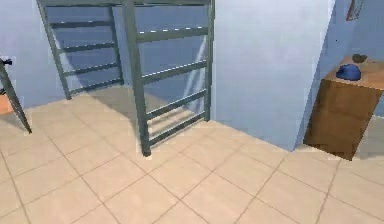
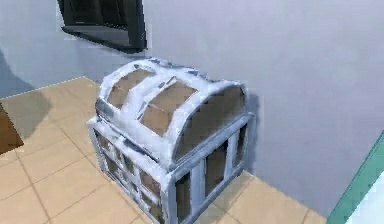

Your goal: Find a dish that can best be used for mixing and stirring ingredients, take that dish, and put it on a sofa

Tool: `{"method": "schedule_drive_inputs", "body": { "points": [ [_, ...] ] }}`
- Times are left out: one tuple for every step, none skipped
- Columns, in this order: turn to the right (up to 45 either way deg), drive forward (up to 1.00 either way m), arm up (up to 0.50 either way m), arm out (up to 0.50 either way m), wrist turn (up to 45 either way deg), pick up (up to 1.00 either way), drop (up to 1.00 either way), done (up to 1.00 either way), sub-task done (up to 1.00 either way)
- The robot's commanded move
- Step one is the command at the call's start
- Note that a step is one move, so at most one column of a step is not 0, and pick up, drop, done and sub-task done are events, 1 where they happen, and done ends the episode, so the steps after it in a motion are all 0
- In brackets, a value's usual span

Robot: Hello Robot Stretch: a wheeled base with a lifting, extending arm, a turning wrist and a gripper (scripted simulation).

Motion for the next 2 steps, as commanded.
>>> {"method": "schedule_drive_inputs", "body": {
  "points": [
    [42.0, 0.0, 0.0, 0.0, 0.0, 0.0, 0.0, 0.0, 0.0],
    [0.0, 1.0, 0.0, 0.0, 0.0, 0.0, 0.0, 0.0, 0.0]
  ]
}}
